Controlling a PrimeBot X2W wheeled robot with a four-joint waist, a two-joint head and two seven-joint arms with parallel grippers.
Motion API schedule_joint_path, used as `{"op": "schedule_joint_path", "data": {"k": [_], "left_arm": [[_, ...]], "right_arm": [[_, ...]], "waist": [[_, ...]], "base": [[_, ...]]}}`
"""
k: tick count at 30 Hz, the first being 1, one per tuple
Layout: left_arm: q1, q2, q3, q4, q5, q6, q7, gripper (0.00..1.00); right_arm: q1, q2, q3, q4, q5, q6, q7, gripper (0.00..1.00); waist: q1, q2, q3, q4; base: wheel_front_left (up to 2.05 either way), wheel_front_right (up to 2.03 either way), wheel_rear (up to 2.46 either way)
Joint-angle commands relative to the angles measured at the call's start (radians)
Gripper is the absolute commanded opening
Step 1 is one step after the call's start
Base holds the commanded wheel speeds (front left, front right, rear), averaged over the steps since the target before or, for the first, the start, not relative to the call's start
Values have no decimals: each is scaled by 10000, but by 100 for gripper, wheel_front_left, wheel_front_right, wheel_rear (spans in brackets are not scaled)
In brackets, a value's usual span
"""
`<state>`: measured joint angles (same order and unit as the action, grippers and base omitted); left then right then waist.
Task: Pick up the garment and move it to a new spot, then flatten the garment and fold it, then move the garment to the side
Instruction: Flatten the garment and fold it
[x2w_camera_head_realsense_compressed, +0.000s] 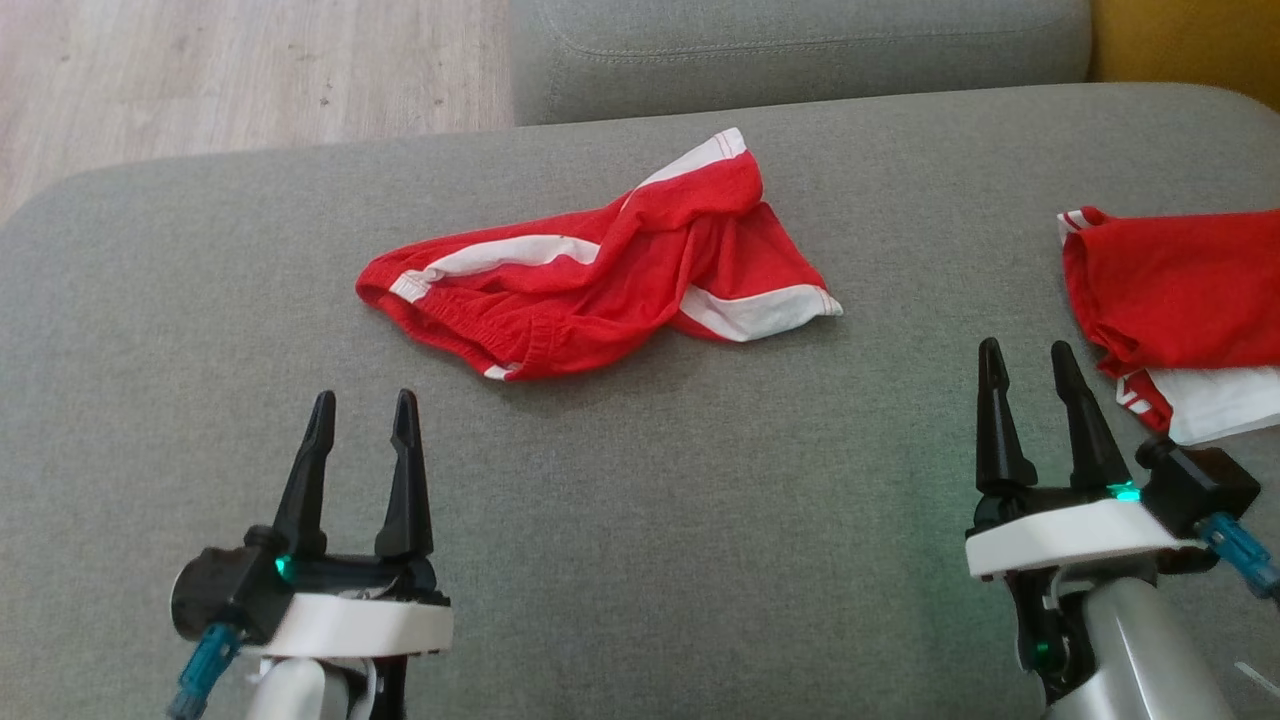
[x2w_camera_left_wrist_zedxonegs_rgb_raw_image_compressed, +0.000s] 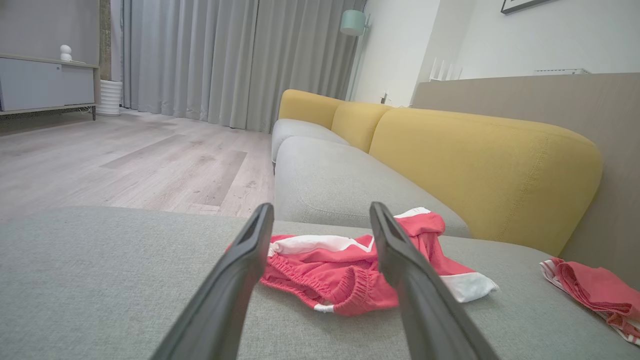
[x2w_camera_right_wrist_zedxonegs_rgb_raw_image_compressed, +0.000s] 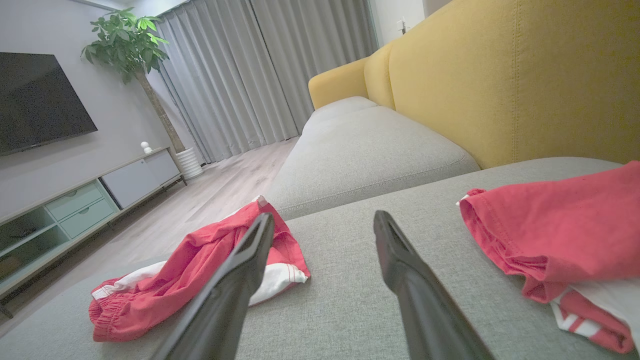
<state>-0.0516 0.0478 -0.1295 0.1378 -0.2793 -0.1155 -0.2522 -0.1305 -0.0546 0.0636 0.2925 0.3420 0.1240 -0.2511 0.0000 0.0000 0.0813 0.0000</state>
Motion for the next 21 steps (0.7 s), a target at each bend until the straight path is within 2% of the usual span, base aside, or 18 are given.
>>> {"op": "schedule_joint_path", "data": {"k": [1,11,17,21], "left_arm": [[-279,24,339,-328,22,-56,-95,100],[-249,24,223,-225,127,-84,-95,100],[-708,301,-245,796,1476,-97,-95,100],[-1222,529,-743,1403,1872,-121,-95,100]], "right_arm": [[-185,41,223,-389,-46,67,-106,100],[-149,42,247,-383,-328,67,-106,100],[-324,42,209,-447,-447,67,-106,100],[-399,42,126,-506,-539,67,-106,100]], "waist": [[0,0,-11,14],[0,0,5,52],[0,0,479,-67],[0,0,785,-95]], "base": [[0,0,0],[0,0,0],[0,0,0],[0,0,0]]}}
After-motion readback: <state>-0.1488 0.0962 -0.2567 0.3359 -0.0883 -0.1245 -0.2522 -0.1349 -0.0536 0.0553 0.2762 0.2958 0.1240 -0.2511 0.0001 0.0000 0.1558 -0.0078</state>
